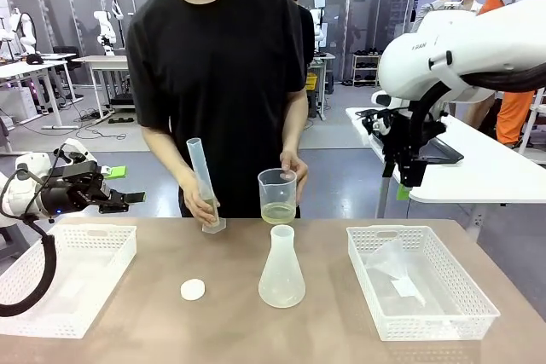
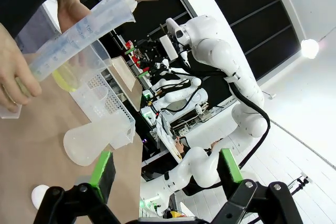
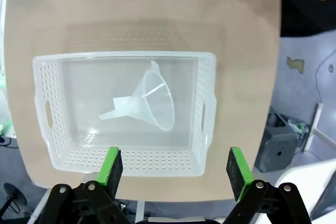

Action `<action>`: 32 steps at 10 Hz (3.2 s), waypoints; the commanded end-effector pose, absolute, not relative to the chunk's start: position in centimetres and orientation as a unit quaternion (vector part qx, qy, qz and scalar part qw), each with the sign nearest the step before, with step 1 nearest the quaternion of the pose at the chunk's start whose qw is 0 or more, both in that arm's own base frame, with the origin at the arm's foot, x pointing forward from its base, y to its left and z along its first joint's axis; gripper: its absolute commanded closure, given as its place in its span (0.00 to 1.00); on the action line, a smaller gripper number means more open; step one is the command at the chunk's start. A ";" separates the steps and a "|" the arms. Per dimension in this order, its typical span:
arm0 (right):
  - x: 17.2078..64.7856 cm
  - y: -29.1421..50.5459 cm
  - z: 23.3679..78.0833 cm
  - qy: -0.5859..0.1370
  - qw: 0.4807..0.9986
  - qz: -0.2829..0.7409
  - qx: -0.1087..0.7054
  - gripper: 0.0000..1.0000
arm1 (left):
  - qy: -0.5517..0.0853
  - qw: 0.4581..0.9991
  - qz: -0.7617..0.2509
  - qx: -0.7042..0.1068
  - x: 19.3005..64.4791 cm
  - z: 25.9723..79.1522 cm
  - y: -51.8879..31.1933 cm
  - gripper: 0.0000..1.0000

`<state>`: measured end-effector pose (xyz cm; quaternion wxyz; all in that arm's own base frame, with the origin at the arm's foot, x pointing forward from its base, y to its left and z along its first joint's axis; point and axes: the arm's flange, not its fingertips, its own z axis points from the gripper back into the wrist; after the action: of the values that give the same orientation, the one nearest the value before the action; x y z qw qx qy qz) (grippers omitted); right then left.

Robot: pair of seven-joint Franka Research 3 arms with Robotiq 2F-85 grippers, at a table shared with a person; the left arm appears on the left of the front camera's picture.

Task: Prepare the solutions needed for the experiment.
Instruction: Pick up the Plastic Funnel and insert it into the Big flask.

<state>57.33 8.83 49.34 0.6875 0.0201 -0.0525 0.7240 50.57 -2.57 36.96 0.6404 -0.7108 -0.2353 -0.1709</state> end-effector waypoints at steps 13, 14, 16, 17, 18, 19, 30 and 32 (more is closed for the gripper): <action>60.3 9.6 38.5 0.110 0.564 0.809 0.122 0.00 | -0.235 0.648 -0.175 -0.703 50.4 36.9 -2.6 0.00; 60.5 9.5 38.1 0.116 0.563 0.808 0.126 0.00 | -0.235 0.648 -0.175 -0.703 50.4 36.9 -2.6 0.00; 60.9 9.3 37.4 0.119 0.560 0.808 0.137 0.00 | -0.235 0.648 -0.175 -0.703 50.4 36.9 -2.6 0.00; 61.1 9.3 37.0 0.123 0.555 0.811 0.142 0.00 | -0.235 0.648 -0.175 -0.703 50.4 36.9 -2.6 0.00; 61.3 9.2 36.6 0.128 0.552 0.811 0.145 0.00 | -0.235 0.648 -0.175 -0.703 50.4 36.9 -2.6 0.00; 61.3 9.2 36.2 0.133 0.547 0.812 0.151 0.00 | -0.235 0.648 -0.175 -0.703 50.4 36.9 -2.6 0.00; 62.2 9.6 34.0 0.177 0.523 0.819 0.154 0.50 | -0.235 0.648 -0.175 -0.703 50.4 36.9 -2.6 0.00; 62.5 9.7 33.8 0.177 0.519 0.822 0.151 0.69 | -0.235 0.648 -0.175 -0.703 50.4 36.9 -2.6 0.00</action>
<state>61.85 9.60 33.63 0.5289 0.1564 0.1718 0.8163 50.57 -2.59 36.96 0.6405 -0.7108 -0.2352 -0.1710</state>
